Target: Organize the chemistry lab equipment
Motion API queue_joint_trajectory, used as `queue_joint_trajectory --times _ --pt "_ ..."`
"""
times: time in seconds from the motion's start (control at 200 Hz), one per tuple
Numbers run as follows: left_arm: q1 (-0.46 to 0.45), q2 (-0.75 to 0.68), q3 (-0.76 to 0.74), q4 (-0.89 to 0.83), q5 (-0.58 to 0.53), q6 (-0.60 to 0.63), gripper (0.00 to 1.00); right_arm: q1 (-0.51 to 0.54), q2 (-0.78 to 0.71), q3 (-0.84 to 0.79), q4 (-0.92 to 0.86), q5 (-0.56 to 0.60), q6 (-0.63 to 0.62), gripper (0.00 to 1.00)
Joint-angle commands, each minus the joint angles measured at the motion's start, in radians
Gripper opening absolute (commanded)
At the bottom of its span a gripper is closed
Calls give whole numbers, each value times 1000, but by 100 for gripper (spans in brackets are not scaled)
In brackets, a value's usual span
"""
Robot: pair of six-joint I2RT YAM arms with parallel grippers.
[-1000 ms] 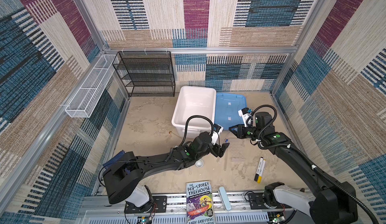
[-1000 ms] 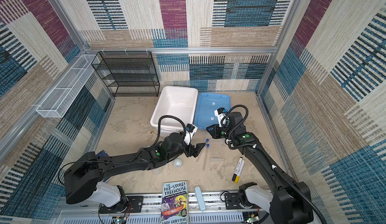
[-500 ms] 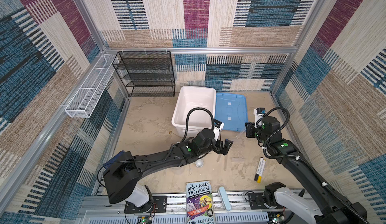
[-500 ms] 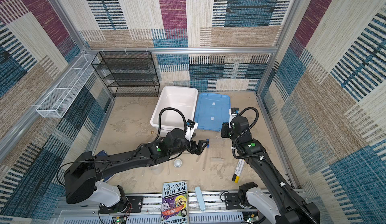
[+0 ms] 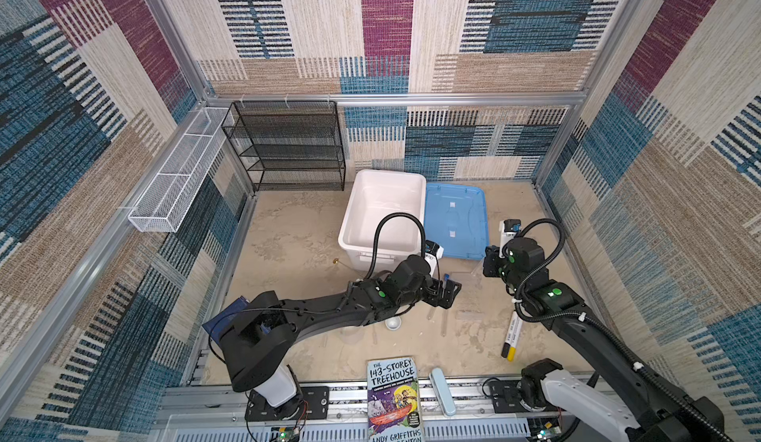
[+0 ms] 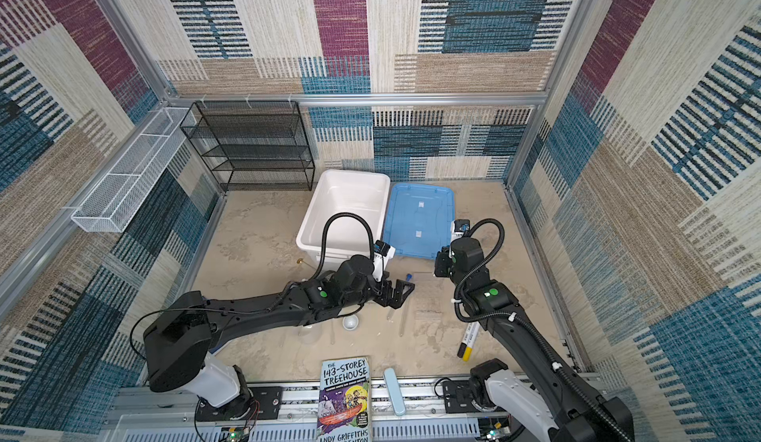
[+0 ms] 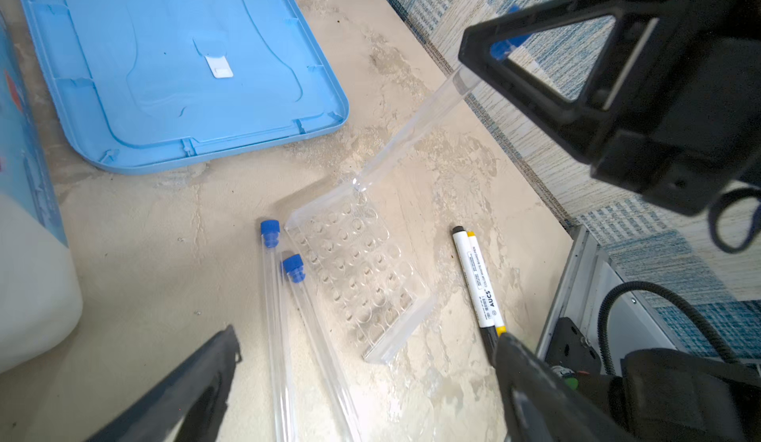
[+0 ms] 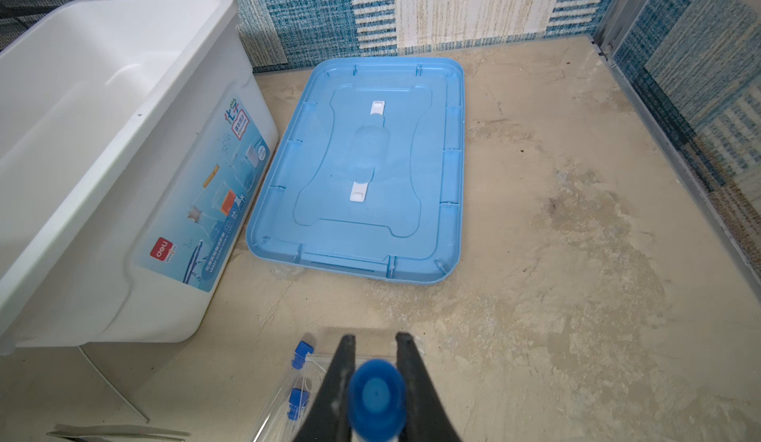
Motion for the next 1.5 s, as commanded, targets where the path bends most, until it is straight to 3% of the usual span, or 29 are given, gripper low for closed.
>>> queue_joint_trajectory --times 0.0,1.492 --pt "2 7 10 -3 3 -10 99 14 0 -6 36 37 22 18" --pt "2 42 14 12 33 -40 99 42 17 -50 53 80 34 18"
